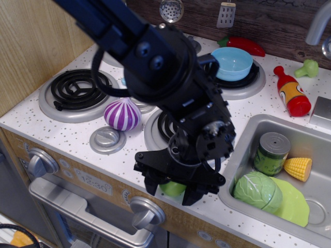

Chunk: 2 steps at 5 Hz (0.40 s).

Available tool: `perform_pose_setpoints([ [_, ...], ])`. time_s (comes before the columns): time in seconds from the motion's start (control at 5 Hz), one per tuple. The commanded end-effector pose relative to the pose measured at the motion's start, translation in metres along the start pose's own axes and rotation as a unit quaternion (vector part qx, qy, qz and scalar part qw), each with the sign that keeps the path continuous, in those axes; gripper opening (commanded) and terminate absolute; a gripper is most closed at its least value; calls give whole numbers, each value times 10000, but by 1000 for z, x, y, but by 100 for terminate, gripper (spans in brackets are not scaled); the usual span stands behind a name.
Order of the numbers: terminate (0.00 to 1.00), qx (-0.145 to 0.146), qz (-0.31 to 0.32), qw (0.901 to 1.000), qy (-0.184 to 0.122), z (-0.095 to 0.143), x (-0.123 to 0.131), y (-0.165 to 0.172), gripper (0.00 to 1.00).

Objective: Put pear in bowl

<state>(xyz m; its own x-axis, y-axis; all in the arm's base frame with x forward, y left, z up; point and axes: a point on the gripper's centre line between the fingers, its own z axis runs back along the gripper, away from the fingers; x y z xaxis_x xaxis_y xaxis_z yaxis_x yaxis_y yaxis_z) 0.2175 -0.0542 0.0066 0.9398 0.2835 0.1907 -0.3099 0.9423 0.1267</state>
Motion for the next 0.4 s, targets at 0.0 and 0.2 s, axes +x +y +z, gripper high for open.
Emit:
perform_pose_setpoints([
  [0.0,0,-340,-34,9994,-61,3,9,5,0],
  [0.2,0,-358,-6,9994,-37,3,17,0,0],
])
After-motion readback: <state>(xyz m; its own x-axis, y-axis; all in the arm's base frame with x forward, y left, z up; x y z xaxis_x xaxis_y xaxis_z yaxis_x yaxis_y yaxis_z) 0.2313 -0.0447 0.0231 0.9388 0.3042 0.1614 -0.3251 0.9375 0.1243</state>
